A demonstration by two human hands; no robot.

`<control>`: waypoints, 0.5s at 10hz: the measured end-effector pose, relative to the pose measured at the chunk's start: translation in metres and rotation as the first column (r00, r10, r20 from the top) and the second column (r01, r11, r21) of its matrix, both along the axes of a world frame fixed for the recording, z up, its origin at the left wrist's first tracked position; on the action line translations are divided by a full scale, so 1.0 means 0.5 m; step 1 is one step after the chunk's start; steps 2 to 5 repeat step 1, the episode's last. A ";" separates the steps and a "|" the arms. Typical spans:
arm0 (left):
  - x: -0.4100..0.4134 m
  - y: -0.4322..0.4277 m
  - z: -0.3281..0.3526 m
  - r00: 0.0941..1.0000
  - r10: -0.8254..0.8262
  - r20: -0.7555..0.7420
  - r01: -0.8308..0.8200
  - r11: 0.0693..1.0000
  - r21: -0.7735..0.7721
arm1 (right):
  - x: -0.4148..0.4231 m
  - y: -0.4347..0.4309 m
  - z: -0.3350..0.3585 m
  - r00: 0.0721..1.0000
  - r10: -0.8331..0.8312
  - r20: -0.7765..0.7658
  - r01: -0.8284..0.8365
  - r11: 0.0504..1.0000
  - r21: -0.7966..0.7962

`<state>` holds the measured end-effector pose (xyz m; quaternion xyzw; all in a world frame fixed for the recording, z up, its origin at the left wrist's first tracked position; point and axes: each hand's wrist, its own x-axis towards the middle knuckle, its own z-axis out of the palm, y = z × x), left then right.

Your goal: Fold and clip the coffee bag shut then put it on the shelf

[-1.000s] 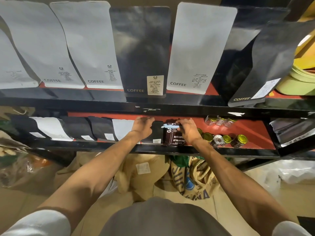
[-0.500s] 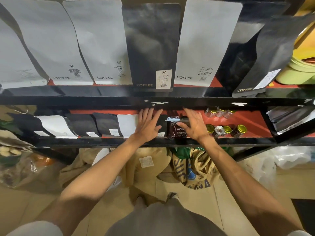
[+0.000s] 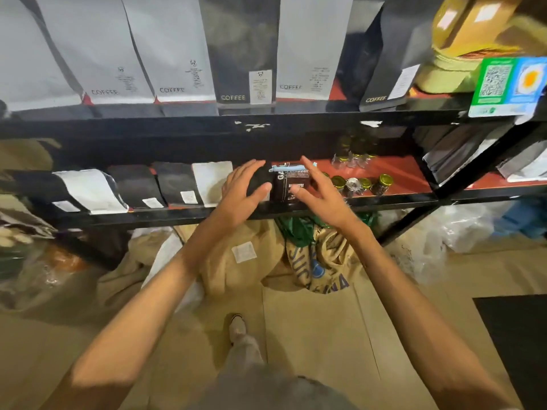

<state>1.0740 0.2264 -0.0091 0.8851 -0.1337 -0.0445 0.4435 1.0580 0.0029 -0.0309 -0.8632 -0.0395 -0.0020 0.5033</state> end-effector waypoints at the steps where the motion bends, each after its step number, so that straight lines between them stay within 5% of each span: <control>1: -0.091 -0.024 0.043 0.999 0.028 0.019 -0.026 0.995 -0.101 | -0.057 -0.014 0.041 0.997 0.075 -0.019 -0.073 0.993 0.093; 5: -0.091 -0.024 0.043 0.999 0.028 0.019 -0.026 0.995 -0.101 | -0.057 -0.014 0.041 0.997 0.075 -0.019 -0.073 0.993 0.093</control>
